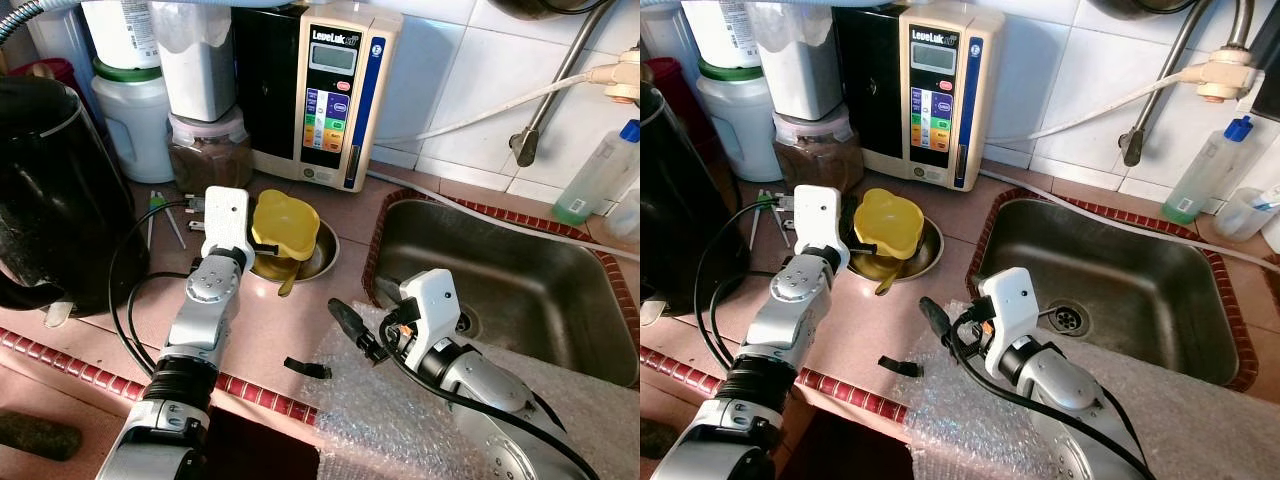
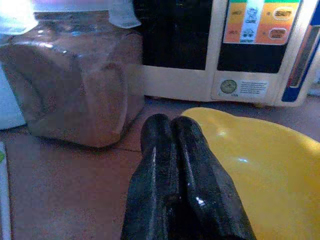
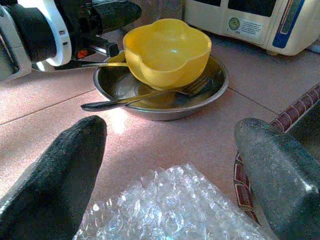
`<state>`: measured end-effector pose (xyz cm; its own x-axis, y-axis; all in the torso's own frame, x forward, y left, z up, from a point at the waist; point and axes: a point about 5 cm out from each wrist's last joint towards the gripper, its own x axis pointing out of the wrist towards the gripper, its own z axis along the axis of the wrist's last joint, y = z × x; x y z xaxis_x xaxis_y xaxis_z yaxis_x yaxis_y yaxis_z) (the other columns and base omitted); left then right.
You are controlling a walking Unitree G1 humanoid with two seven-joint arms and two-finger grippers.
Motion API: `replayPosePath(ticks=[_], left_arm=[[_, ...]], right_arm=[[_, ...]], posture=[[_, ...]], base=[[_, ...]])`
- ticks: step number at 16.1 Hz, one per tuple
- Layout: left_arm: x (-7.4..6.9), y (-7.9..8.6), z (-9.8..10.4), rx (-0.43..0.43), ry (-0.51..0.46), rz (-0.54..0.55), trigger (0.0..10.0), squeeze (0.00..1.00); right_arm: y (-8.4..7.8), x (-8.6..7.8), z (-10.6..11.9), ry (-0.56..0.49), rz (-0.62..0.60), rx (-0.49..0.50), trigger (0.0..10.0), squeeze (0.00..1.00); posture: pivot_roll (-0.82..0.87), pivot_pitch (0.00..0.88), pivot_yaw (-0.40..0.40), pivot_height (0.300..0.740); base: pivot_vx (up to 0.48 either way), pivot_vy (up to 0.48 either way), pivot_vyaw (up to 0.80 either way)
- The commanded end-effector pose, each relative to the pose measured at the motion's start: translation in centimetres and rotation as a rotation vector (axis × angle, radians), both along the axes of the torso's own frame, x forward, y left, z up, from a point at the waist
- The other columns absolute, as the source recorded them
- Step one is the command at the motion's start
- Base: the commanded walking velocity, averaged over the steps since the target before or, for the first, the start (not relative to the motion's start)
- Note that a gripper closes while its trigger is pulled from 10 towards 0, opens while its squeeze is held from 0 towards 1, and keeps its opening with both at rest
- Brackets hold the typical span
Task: Kitchen organization
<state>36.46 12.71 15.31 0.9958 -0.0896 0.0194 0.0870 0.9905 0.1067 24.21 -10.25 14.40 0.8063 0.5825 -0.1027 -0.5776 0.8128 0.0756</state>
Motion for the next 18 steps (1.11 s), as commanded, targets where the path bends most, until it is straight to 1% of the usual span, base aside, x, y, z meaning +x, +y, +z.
replayPosePath(ticks=[1,2,3,4,5,6,7,8,9,11,12,13,15,16,17,18], left_arm=[[0.1,-0.5,0.3,0.03,-0.007,-0.025,2.6,0.16],[0.2,-0.7,0.6,-0.032,-0.001,-0.054,10.0,1.0],[0.4,-0.6,0.8,-0.059,0.021,-0.048,10.0,1.0],[1.1,-0.3,0.9,-0.073,0.098,-0.008,10.0,1.0],[1.3,-0.1,1.0,-0.097,0.15,-0.008,10.0,1.0],[1.4,0.2,1.4,-0.085,0.173,-0.018,10.0,1.0],[1.3,0.3,1.6,-0.073,0.159,-0.045,10.0,1.0],[1.2,0.6,2.1,-0.084,0.136,-0.059,10.0,1.0],[1.2,0.9,2.4,-0.08,0.129,-0.059,10.0,1.0],[1.1,1.9,2.2,-0.068,0.186,-0.04,10.0,1.0],[1.0,2.1,2.3,-0.074,0.194,-0.061,10.0,1.0],[0.9,2.5,2.8,-0.076,0.19,-0.06,10.0,1.0],[0.7,2.6,2.8,-0.072,0.214,-0.083,10.0,1.0],[0.5,2.6,2.8,-0.053,0.22,-0.1,10.0,1.0],[-0.2,2.7,2.5,-0.049,0.255,-0.143,10.0,1.0],[-0.3,2.7,2.4,-0.044,0.264,-0.155,10.0,1.0]], right_arm=[[-0.5,0.2,-0.1,-0.002,-0.017,-0.023,10.0,0.0],[-0.5,0.3,0.0,-0.004,-0.015,-0.026,10.0,0.0],[-0.5,0.3,0.0,-0.006,-0.014,-0.03,10.0,0.0],[-0.4,0.3,0.0,-0.009,-0.009,-0.033,10.0,0.0],[-0.4,0.3,0.0,-0.01,-0.007,-0.036,10.0,0.0],[-0.4,0.3,-0.1,-0.01,-0.007,-0.038,10.0,0.0],[-0.4,0.3,-0.1,-0.01,-0.008,-0.04,10.0,0.0],[-0.5,0.3,-0.2,-0.01,-0.009,-0.041,10.0,0.0],[-0.5,0.3,-0.2,-0.008,-0.01,-0.042,10.0,0.0],[-0.4,0.2,-0.4,-0.007,-0.005,-0.046,10.0,0.0],[-0.4,0.2,-0.4,-0.008,-0.005,-0.047,10.0,0.0],[-0.4,0.2,-0.4,-0.008,-0.004,-0.051,10.0,0.0],[-0.5,0.2,-0.4,-0.01,-0.004,-0.055,10.0,0.0],[-0.5,0.2,-0.4,-0.01,-0.004,-0.057,10.0,0.0],[-0.5,0.2,-0.5,-0.01,-0.004,-0.061,10.0,0.0],[-0.5,0.2,-0.5,-0.01,-0.003,-0.062,10.0,0.0]], posture=[[0.06,0.0,-0.069,0.74],[0.06,0.0,-0.069,0.74],[0.07,0.0,-0.07,0.74],[0.07,0.0,-0.07,0.74],[0.07,0.0,-0.07,0.74],[0.07,0.0,-0.067,0.74],[0.07,0.0,-0.068,0.74],[0.08,0.0,-0.067,0.74],[0.08,0.0,-0.066,0.74],[0.09,0.0,-0.068,0.74],[0.09,0.0,-0.067,0.74],[0.09,0.0,-0.067,0.74],[0.09,0.0,-0.067,0.74],[0.09,0.0,-0.067,0.74],[0.09,0.0,-0.068,0.74],[0.09,0.0,-0.068,0.74]], base=[[0.0,0.0,0.0],[0.0,0.0,0.0],[0.0,0.0,0.0],[0.0,0.0,0.0],[0.0,0.0,0.0],[0.0,0.0,0.0],[0.0,0.0,0.0],[0.0,0.0,0.0],[0.0,0.0,0.0],[0.0,0.0,0.0],[0.0,0.0,0.0],[0.0,0.0,0.0],[0.0,0.0,0.0],[0.0,0.0,0.0],[0.0,0.0,0.0],[0.0,0.0,0.0]])
